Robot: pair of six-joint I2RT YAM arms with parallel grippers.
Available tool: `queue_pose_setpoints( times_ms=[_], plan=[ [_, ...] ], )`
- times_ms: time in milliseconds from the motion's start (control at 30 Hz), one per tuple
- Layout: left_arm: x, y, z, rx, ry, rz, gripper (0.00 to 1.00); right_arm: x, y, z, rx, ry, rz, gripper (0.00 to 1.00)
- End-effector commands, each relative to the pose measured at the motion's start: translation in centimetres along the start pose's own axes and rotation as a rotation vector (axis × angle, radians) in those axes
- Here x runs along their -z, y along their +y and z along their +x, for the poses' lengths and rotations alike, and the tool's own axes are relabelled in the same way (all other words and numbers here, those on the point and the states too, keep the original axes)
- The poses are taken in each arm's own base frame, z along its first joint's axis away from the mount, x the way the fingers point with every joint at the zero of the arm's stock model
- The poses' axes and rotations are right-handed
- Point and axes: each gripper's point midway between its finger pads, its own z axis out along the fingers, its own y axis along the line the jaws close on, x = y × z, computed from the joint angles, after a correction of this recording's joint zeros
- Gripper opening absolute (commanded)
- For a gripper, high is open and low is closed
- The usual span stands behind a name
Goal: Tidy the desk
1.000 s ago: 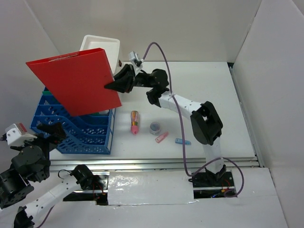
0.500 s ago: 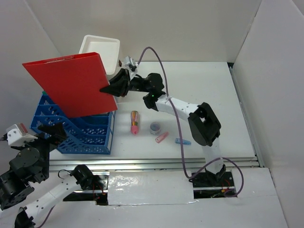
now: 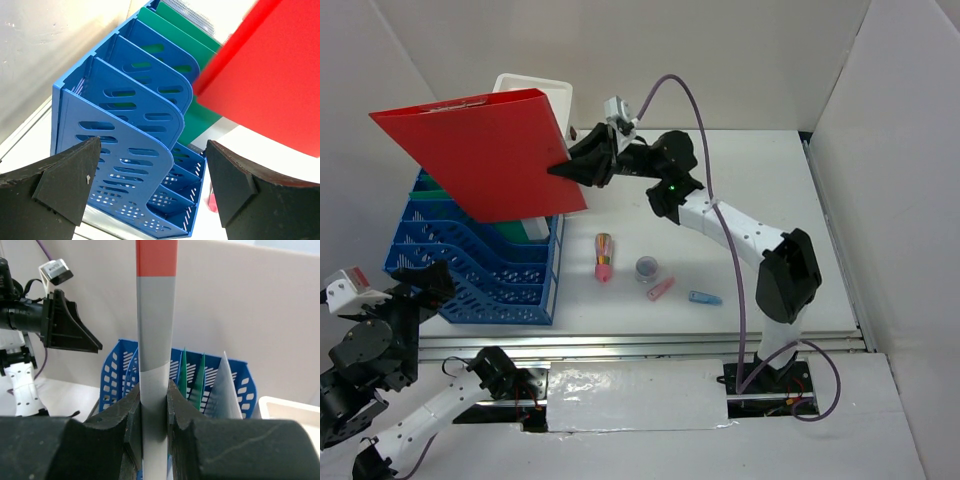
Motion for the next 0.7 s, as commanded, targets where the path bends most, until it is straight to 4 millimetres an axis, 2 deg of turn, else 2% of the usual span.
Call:
queue_pose_setpoints(
  times_ms=[0,67,267,567,667],
  plan=[
    [0.1,0.0,-0.5,0.022,-0.020,0.007,0.99,-1.1,-0.7,-1.0,-0.002,-0.013,-0.034,0.00],
    [0.0,-0.1,-0.5,0.024,-0.020,0.007,1.00,-1.3,-1.0,-0.2,-0.017,-0.020,-0.050,0.00],
    [0.0,-0.2,-0.4,0.020,-0.019,0.015,1.00,-2.1,-1.7,-0.2,-0.047,-0.069,-0.057,0.00],
    [0.0,-0.3,-0.4,0.020,-0.021,0.024,1.00,-4.1,-1.2,0.7,-0.057,-0.176,-0.029,0.00],
    [0.0,-0.4,-0.3,0.015,-0.020,0.027,0.99,-4.0,-1.5,0.8,-0.051,-0.255,0.016,0.00]
  ],
)
